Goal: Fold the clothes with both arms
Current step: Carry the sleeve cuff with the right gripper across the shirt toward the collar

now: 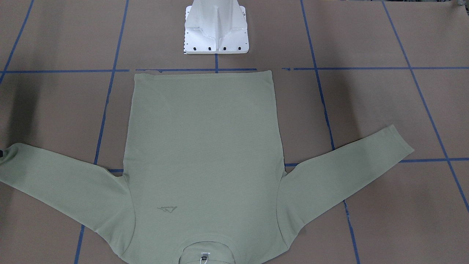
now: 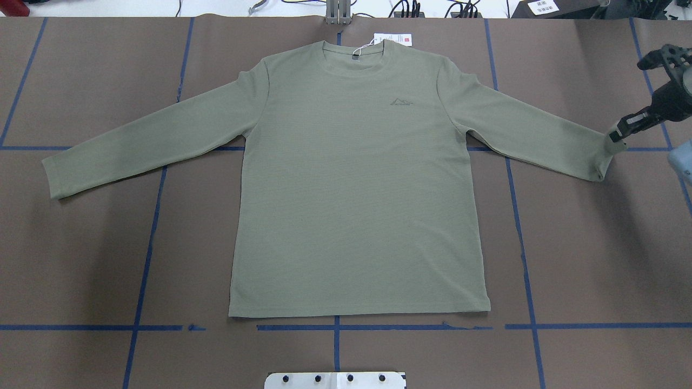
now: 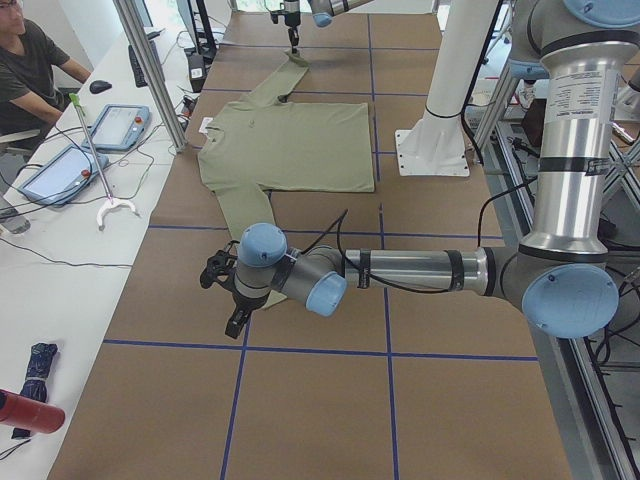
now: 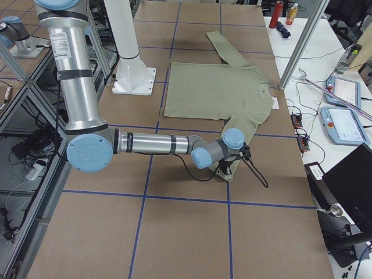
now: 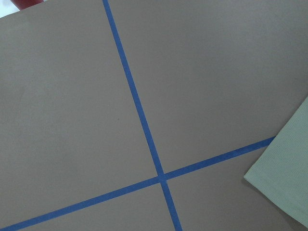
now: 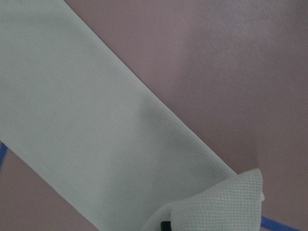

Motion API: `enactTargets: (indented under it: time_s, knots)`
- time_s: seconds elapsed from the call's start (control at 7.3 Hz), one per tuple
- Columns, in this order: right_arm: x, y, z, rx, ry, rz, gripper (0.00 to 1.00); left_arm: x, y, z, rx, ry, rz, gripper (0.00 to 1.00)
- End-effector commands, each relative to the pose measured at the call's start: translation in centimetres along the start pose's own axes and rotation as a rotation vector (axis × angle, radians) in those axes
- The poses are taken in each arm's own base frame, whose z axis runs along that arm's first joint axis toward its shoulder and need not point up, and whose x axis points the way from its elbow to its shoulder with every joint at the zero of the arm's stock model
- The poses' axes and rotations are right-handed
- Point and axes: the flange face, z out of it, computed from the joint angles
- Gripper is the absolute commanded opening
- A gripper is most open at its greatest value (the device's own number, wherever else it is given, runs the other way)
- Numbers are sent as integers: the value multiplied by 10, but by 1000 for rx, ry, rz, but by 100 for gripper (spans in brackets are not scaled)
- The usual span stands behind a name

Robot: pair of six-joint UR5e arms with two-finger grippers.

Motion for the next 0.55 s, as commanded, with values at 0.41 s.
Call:
enactTargets:
  time_s: [0.41]
  knots:
    - [-305,-183,-4,34,-63,146,0,0,-1,-1,1,1,-1,100]
